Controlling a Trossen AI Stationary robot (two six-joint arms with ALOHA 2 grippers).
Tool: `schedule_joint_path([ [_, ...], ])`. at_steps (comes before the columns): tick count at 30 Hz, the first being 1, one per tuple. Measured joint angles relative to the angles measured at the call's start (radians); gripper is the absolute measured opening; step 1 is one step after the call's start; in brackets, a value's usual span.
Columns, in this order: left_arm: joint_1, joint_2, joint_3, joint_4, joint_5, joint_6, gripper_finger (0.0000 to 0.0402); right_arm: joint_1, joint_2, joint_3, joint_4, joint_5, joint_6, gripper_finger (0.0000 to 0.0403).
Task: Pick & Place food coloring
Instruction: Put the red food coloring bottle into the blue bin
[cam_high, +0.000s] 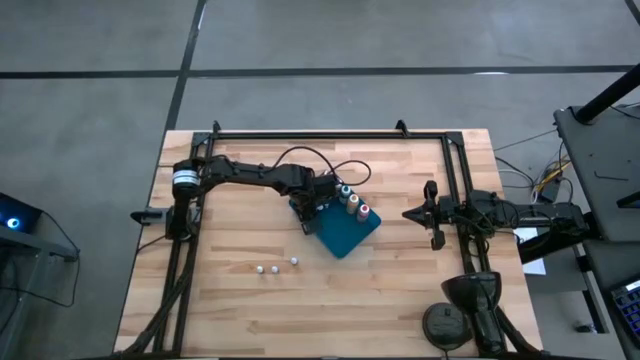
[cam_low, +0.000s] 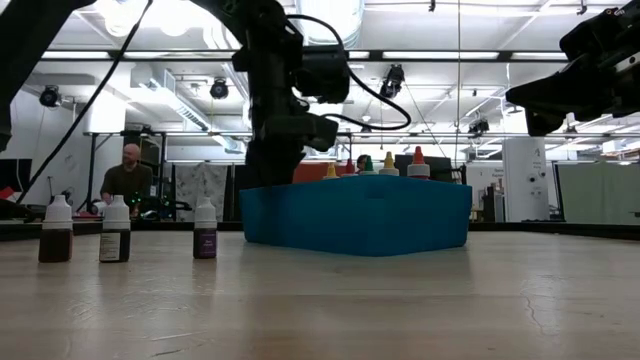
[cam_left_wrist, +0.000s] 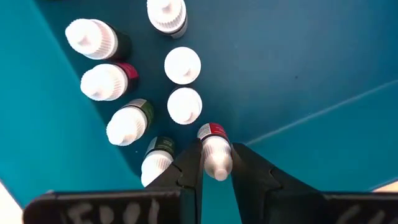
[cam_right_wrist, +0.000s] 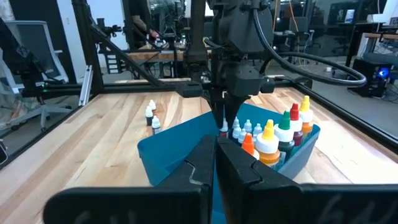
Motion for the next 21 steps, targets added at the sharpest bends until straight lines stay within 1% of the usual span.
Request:
schedule_joint_path([
  [18, 0.0, 0.0, -0.003, 0.008, 0.001, -0.009, 0.0042, 0.0, 0.0, 0.0, 0.0, 0.0, 0.0, 0.0009],
  [21, 0.0, 0.0, -0.003, 0.008, 0.001, -0.009, 0.0046, 0.0, 0.0, 0.0, 0.0, 0.0, 0.002, 0.0009],
])
